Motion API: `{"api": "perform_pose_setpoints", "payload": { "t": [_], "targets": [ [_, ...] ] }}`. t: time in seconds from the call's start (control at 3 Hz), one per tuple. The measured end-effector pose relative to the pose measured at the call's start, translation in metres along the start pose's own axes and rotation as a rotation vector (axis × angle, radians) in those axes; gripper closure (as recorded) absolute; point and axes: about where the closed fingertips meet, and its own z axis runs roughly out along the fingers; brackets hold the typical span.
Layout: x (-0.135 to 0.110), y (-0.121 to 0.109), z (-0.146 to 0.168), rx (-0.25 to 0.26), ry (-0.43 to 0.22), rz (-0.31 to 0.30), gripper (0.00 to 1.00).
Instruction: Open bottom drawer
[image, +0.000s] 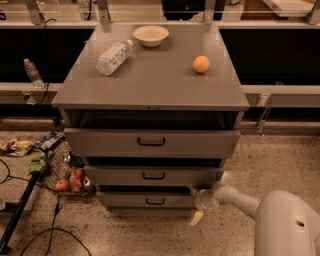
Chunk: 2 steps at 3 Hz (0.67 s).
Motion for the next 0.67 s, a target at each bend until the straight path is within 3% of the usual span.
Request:
{"api": "perform_pose_setpoints", "payload": {
  "t": [0.67],
  "targets": [
    [0.0192, 0.0046, 0.0170, -0.025, -0.008, 0.070, 0.44]
  ]
}}
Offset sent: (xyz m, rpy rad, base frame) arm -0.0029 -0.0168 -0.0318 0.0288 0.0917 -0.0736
